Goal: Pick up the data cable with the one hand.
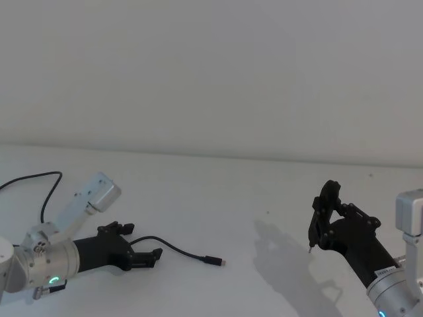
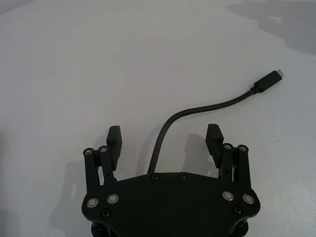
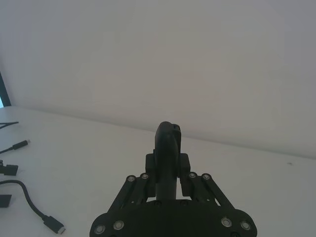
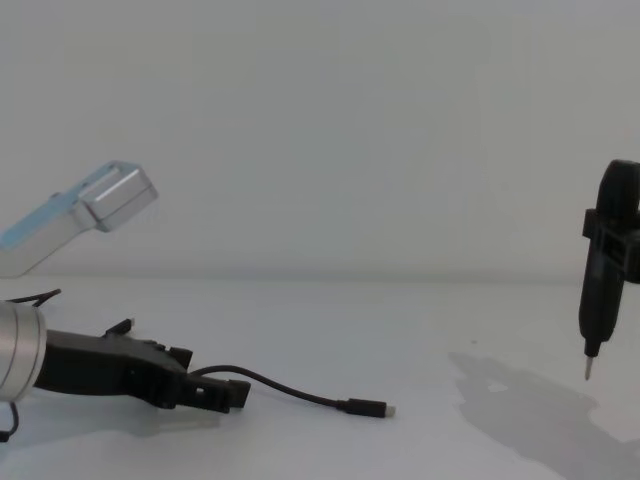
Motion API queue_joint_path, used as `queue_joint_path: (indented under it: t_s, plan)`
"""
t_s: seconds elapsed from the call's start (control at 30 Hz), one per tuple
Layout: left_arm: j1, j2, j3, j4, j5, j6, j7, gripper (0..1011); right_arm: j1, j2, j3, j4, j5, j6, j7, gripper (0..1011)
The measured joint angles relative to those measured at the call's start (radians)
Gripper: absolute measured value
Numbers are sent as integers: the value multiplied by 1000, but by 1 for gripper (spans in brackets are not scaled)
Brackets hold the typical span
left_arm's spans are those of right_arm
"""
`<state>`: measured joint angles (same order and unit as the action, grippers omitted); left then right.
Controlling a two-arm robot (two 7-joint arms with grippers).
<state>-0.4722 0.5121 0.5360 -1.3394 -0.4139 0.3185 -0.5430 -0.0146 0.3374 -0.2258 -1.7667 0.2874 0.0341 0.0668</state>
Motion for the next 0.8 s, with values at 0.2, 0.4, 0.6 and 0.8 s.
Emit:
queue_joint_path:
  t_s: [0.2, 0.4, 0.6, 0.8]
  plan:
    - [6, -2, -4, -3, -1, 4, 6, 897, 0, 0, 0, 0, 0, 0, 0, 274]
    - [9, -3, -7, -6, -2, 6, 11, 724, 0, 0, 0, 0, 0, 0, 0, 274]
    - [11, -3, -9, -7, -3, 8, 13, 547, 0, 0, 0, 0, 0, 0, 0, 275]
    - [12, -4, -9, -7, -3, 9, 14, 371, 0, 0, 0, 0, 0, 0, 0, 275]
